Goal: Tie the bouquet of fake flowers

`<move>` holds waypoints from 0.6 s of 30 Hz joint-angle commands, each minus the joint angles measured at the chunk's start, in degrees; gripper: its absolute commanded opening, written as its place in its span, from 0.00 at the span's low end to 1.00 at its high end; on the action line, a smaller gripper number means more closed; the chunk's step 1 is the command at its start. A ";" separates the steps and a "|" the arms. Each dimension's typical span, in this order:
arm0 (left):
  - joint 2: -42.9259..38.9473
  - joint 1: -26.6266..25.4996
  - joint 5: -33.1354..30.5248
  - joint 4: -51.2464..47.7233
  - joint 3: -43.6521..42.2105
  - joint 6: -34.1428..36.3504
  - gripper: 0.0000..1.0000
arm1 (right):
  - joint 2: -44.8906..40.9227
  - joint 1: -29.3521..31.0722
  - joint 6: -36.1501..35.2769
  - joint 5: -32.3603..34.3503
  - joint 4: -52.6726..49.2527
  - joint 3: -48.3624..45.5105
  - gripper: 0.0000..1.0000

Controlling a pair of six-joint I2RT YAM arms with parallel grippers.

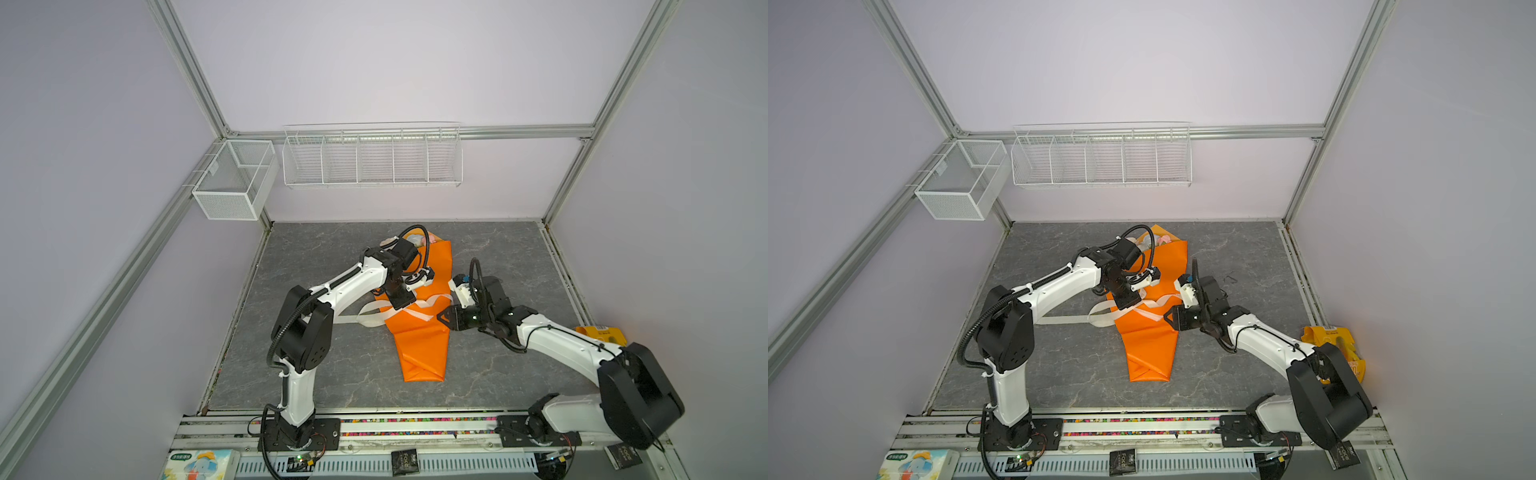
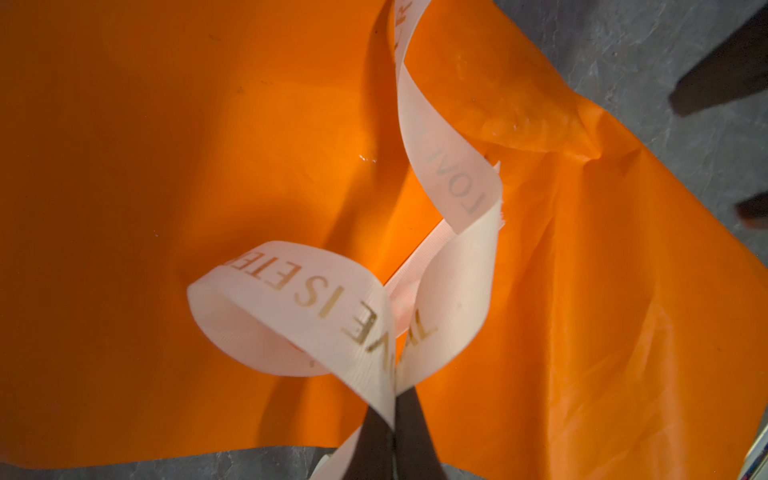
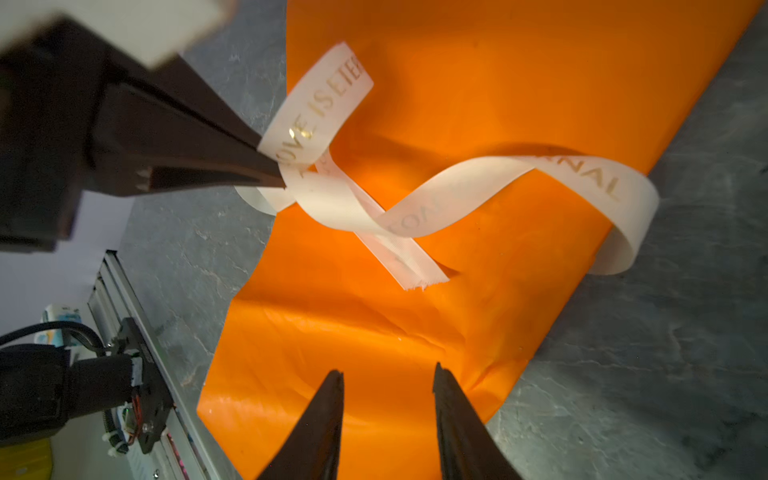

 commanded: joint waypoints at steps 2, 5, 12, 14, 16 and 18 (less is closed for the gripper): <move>1.78 0.58 1.43 -1.65 2.13 -0.75 0.00 | 3.98 2.99 -4.73 3.23 0.21 1.81 0.45; 2.52 0.98 2.51 -1.82 2.60 -1.52 0.00 | 6.70 4.12 -8.02 4.24 2.95 2.46 0.46; 5.23 2.34 5.56 -4.14 5.28 -1.86 0.00 | 11.20 6.52 -19.16 8.62 11.07 2.79 0.48; 5.95 2.77 6.17 -4.73 6.00 -1.84 0.00 | 12.83 7.17 -21.94 10.16 12.14 3.47 0.49; 6.34 3.20 6.42 -5.12 6.46 -1.93 0.00 | 13.92 7.69 -24.55 10.24 14.21 3.45 0.49; 6.60 3.57 7.47 -5.44 6.99 -1.83 0.00 | 14.40 8.56 -26.55 12.25 16.67 2.88 0.50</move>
